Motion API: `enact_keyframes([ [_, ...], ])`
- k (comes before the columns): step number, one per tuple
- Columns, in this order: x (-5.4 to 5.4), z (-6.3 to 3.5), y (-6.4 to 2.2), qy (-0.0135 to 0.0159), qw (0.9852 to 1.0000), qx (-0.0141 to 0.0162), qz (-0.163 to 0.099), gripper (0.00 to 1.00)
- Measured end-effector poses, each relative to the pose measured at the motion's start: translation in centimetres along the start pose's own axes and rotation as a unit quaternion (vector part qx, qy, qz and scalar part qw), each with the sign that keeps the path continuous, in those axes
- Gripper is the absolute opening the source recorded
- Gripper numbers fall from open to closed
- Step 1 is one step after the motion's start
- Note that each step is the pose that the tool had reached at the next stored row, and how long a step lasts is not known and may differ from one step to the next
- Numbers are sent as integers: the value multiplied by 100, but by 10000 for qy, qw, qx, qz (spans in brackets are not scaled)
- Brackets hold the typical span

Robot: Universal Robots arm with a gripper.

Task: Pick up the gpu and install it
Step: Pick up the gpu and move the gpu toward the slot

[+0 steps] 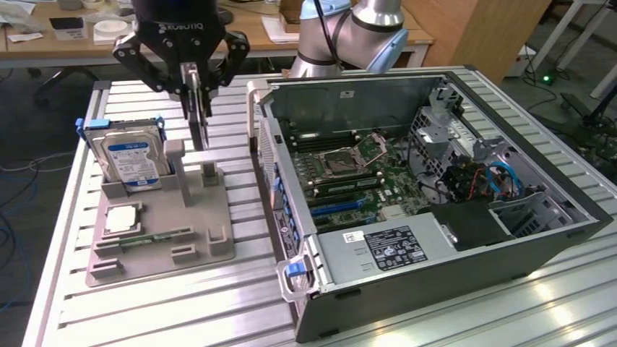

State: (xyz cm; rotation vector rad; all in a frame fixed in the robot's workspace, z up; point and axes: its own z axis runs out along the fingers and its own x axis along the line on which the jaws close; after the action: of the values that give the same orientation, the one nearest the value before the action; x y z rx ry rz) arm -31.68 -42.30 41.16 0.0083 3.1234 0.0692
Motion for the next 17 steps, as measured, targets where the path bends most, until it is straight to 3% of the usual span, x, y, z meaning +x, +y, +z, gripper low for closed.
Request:
enact_keyframes([
  [4,-1,-48,2,0,10000,0,0,29],
  [12,-9,-50,3,1,10000,0,1,29],
  [17,-69,-48,3,0,10000,0,0,29],
])
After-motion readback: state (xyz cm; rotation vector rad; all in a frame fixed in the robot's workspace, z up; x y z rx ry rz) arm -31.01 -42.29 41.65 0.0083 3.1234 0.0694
